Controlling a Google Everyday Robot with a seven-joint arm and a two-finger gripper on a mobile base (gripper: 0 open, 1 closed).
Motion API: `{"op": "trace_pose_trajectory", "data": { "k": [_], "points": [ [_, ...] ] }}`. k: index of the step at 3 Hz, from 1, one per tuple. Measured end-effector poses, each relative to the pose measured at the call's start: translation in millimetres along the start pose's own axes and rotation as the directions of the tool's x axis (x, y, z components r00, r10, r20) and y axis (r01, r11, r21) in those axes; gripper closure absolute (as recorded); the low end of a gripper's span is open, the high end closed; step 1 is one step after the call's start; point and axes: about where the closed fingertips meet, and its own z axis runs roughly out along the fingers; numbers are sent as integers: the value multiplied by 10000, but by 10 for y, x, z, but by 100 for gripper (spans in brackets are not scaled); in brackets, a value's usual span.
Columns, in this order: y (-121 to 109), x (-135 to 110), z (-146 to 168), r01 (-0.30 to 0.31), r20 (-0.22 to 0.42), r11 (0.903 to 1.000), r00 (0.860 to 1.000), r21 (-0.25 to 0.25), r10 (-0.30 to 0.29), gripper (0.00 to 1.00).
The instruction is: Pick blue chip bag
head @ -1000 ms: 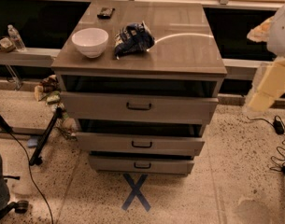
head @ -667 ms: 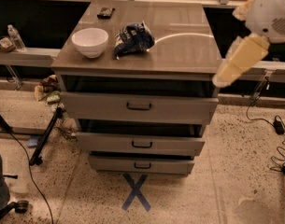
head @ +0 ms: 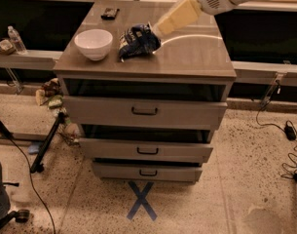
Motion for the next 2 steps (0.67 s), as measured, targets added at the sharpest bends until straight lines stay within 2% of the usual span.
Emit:
{"op": "trace_pose_trajectory", "data": {
  "k": [1,2],
  "points": [
    [-50,-42,7,-7,164,9998,9999,202,4,0],
    [-40,-87,-13,-23,-21,9993,10000,363,24,0]
  ]
}}
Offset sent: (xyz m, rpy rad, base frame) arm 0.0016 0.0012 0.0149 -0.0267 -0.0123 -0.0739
